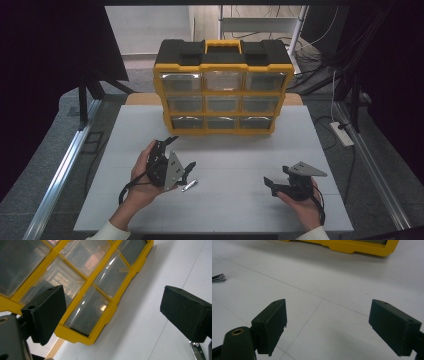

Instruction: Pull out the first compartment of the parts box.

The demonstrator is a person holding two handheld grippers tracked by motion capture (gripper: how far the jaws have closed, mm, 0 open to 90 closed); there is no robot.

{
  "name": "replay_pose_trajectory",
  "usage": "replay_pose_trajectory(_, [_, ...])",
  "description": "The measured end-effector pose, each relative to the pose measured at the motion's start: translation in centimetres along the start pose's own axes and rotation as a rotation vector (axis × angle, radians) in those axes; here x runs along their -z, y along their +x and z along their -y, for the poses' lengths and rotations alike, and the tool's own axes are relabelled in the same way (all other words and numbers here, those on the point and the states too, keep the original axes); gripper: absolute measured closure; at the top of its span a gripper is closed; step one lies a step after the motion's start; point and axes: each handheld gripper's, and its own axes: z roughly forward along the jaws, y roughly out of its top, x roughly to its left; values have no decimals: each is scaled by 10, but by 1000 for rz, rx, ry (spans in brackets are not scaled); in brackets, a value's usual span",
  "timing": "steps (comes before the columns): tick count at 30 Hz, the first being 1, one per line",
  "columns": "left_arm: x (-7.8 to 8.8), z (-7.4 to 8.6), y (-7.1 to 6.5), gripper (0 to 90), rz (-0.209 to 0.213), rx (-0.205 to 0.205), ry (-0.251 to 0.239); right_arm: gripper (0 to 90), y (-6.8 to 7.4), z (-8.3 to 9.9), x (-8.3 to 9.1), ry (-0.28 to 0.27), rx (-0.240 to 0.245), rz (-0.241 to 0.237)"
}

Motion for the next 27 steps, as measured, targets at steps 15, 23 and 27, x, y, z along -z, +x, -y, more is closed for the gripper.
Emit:
replay_pose_trajectory(15, [-10,-11,18,75,-39,-22,1,157,0,0,1,-10,-7,-6])
replay_pose_trajectory(23, [-15,-17,31,76,-76,-42,-8,157,-1,0,1,-9,-7,-1])
replay_pose_trajectory(27, [-17,-20,36,76,-85,-41,-14,157,-1,0,1,-9,-6,0])
